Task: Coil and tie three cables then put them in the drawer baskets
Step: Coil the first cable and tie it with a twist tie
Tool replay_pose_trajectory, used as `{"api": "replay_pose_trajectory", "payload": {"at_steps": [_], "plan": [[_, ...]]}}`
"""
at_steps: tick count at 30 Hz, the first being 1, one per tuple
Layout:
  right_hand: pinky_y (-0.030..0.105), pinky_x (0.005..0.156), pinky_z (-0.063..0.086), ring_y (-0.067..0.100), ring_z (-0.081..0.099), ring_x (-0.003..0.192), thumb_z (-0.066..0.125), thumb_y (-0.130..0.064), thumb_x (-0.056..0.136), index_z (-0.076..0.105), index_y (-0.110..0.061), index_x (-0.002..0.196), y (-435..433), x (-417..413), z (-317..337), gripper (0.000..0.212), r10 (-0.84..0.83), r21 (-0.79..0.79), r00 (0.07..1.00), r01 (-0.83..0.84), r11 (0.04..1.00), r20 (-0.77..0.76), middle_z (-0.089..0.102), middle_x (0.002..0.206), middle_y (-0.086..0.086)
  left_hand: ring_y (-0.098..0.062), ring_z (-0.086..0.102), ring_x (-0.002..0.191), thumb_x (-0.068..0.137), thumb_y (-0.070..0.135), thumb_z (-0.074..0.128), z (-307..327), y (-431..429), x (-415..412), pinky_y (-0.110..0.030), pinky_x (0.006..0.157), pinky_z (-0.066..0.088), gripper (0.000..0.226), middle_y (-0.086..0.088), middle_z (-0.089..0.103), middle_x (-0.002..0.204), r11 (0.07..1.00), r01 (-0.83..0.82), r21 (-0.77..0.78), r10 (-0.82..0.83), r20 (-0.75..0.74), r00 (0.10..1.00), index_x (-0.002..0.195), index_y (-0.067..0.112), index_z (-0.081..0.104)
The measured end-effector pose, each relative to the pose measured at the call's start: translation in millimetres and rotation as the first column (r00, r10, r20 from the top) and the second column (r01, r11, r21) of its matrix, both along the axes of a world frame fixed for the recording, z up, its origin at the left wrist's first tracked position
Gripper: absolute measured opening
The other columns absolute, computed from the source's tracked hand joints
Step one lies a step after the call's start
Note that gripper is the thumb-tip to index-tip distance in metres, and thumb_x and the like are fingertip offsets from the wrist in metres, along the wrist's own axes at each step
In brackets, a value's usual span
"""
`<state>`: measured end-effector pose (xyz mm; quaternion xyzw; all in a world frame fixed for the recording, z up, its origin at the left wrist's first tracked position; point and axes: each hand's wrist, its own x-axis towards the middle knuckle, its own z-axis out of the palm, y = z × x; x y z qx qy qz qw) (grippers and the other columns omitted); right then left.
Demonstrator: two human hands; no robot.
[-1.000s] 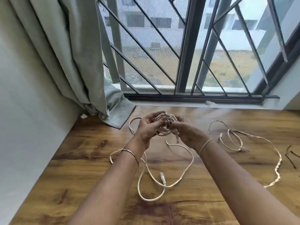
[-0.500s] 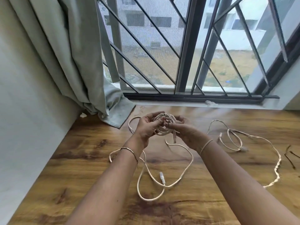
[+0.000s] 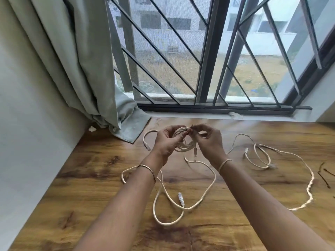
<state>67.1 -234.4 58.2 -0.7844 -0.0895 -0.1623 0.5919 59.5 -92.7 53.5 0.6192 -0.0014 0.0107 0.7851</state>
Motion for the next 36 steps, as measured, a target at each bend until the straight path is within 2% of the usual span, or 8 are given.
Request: {"api": "replay_pose_trajectory", "payload": {"at_steps": [2, 6, 10, 18, 22, 27, 32, 36], "plan": [[0.015, 0.065, 0.047, 0.007, 0.063, 0.071, 0.072, -0.011, 0.082, 0.07, -0.017, 0.087, 0, 1, 1, 0.008, -0.004, 0.003, 1.0, 0.004, 1.0, -0.019, 0.07, 0.08, -0.002, -0.002, 0.066, 0.074, 0.081, 0.002, 0.071, -2, -1, 0, -0.016, 0.068, 0.051, 0.025, -0.005, 0.07, 0.091, 1.0, -0.007, 0.027, 0.006, 0.029, 1.0, 0.106, 0.003, 0.066], [0.032, 0.072, 0.056, 0.009, 0.064, 0.074, 0.071, -0.009, 0.083, 0.069, -0.018, 0.083, 2, 3, 3, 0.01, -0.031, 0.003, 0.999, 0.031, 1.0, -0.033, 0.07, 0.079, -0.001, -0.002, 0.066, 0.079, 0.083, -0.002, 0.068, -5, -2, -2, -0.014, 0.071, 0.05, 0.027, -0.007, 0.07, 0.095, 0.998, 0.018, 0.055, -0.022, 0.071, 0.997, 0.11, 0.0, 0.065], [0.036, 0.073, 0.056, 0.013, 0.065, 0.074, 0.072, -0.008, 0.082, 0.067, -0.022, 0.075, 4, 1, 6, 0.016, 0.006, 0.12, 0.994, 0.008, 0.993, -0.11, 0.069, 0.076, 0.001, -0.003, 0.066, 0.08, 0.083, -0.003, 0.067, -6, 1, 0, -0.015, 0.071, 0.05, 0.024, -0.005, 0.07, 0.093, 0.995, 0.07, 0.072, -0.076, 0.082, 0.994, 0.106, 0.004, 0.066], [0.016, 0.053, 0.05, 0.008, 0.059, 0.06, 0.068, -0.006, 0.085, 0.063, -0.014, 0.075, 11, 1, 16, 0.014, 0.026, 0.221, 0.965, 0.033, 0.975, -0.262, 0.063, 0.07, 0.001, -0.005, 0.066, 0.081, 0.083, -0.004, 0.067, -6, 5, -1, -0.016, 0.074, 0.051, 0.026, -0.006, 0.069, 0.094, 0.992, 0.072, 0.102, -0.08, 0.071, 0.994, 0.108, 0.003, 0.064], [0.017, 0.05, 0.049, 0.011, 0.058, 0.058, 0.067, -0.001, 0.084, 0.062, -0.008, 0.077, 9, 5, 14, 0.011, 0.124, 0.354, 0.912, 0.025, 0.935, -0.391, 0.062, 0.071, 0.006, -0.004, 0.066, 0.08, 0.082, -0.003, 0.068, -10, 5, -1, -0.016, 0.076, 0.051, 0.023, -0.003, 0.07, 0.092, 0.99, 0.048, 0.13, -0.057, 0.067, 0.996, 0.098, 0.013, 0.066], [0.021, 0.049, 0.05, 0.013, 0.06, 0.056, 0.068, 0.003, 0.081, 0.058, -0.009, 0.088, 3, 1, 10, 0.018, 0.198, 0.48, 0.888, 0.029, 0.877, -0.416, 0.062, 0.071, 0.005, 0.004, 0.062, 0.065, 0.084, -0.004, 0.066, -12, -2, -7, -0.012, 0.067, 0.049, 0.023, 0.0, 0.067, 0.083, 0.99, 0.022, 0.139, -0.029, 0.045, 0.999, 0.105, 0.004, 0.065], [0.02, 0.056, 0.051, 0.011, 0.06, 0.06, 0.069, 0.0, 0.083, 0.059, -0.011, 0.082, -1, 0, -1, 0.015, 0.077, 0.322, 0.946, 0.03, 0.946, -0.316, 0.06, 0.069, 0.005, -0.001, 0.059, 0.06, 0.084, 0.001, 0.067, -16, -12, -7, -0.015, 0.061, 0.05, 0.016, 0.0, 0.067, 0.079, 0.992, 0.029, 0.126, -0.03, 0.006, 1.0, 0.099, 0.009, 0.067], [0.037, 0.068, 0.058, 0.018, 0.067, 0.069, 0.075, -0.021, 0.081, 0.067, -0.017, 0.077, -10, -1, -16, 0.009, -0.092, 0.067, 0.96, 0.114, 0.991, -0.265, 0.071, 0.075, 0.007, -0.001, 0.062, 0.063, 0.084, 0.002, 0.068, -22, -20, -5, -0.015, 0.063, 0.052, 0.021, 0.008, 0.069, 0.077, 0.994, 0.029, 0.106, -0.025, -0.042, 0.999, 0.105, -0.001, 0.066]]}}
